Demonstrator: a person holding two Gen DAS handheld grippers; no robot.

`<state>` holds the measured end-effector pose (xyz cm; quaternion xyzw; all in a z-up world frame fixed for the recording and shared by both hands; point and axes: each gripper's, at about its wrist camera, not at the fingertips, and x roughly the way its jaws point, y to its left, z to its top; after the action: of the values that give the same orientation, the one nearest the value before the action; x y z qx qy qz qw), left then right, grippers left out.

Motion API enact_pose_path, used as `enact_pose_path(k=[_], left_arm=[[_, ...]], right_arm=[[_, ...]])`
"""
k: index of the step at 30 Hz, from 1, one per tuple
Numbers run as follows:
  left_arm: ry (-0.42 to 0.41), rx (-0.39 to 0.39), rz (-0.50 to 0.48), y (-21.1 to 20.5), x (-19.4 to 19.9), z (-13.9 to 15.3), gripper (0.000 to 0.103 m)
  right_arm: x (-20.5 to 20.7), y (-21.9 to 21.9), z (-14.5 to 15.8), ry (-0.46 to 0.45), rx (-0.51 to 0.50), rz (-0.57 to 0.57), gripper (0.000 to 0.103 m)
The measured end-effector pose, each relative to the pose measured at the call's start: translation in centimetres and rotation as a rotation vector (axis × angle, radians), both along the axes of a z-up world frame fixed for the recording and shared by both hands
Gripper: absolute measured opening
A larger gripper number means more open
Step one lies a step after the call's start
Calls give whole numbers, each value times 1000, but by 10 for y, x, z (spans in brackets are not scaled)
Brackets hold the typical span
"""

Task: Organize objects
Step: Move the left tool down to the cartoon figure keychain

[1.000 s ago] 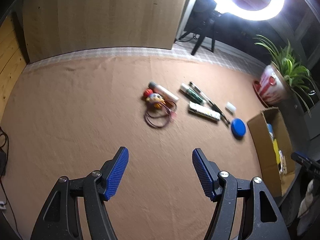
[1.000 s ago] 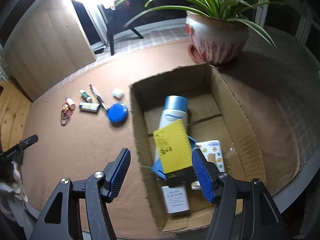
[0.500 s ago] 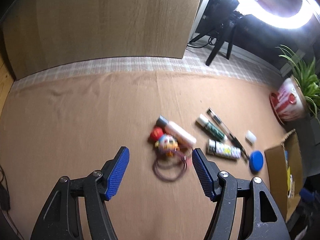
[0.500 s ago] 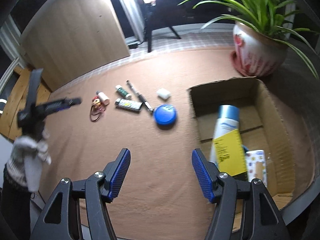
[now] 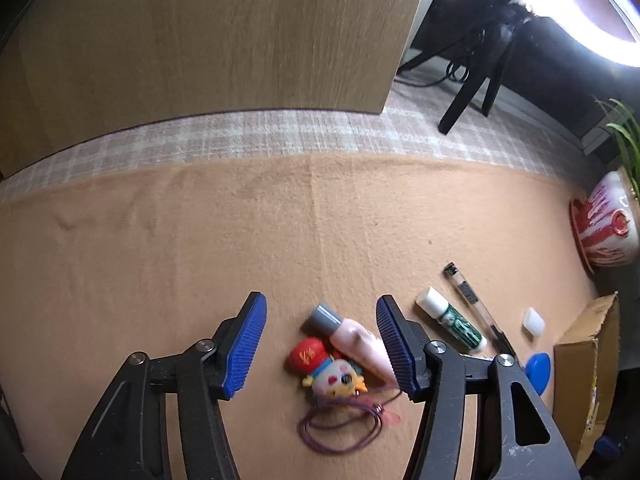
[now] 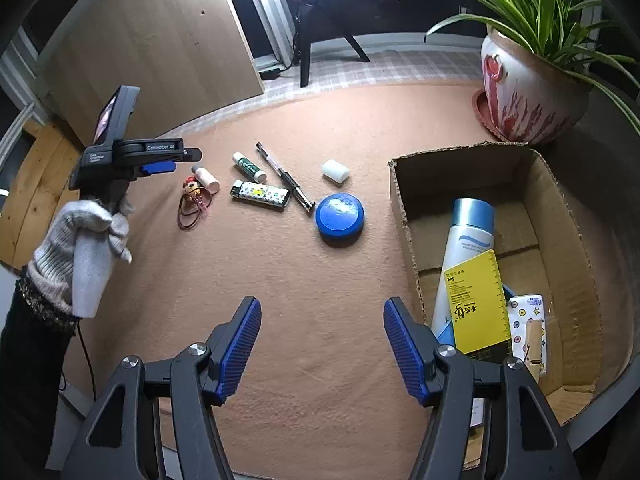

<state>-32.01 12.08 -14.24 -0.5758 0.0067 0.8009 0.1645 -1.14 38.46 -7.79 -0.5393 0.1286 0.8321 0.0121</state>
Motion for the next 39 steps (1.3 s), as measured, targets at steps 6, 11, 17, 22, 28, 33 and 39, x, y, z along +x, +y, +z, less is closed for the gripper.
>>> enact_pose_path(k=[6, 11, 17, 22, 28, 33, 39], left_arm=[[-21, -26, -57, 9, 5, -15, 38], [-5, -22, -92, 11, 28, -16, 36], [-10, 20, -99, 6, 68, -17, 34], [-35, 93, -140, 13, 116, -19, 32], [-62, 157, -205, 15, 168, -13, 50], [-7, 173, -125, -21, 185, 6, 56], [-11, 119, -125, -33, 198, -1, 55]], right_arm=[[-5, 0, -5, -13, -2, 7, 60], [-10, -2, -6, -14, -5, 18, 60], [-15, -12, -7, -11, -9, 49, 60], [-16, -19, -10, -12, -15, 73, 60], [-13, -26, -19, -29, -25, 95, 60], [-9, -31, -26, -39, -35, 111, 60], [-15, -42, -31, -43, -50, 130, 60]])
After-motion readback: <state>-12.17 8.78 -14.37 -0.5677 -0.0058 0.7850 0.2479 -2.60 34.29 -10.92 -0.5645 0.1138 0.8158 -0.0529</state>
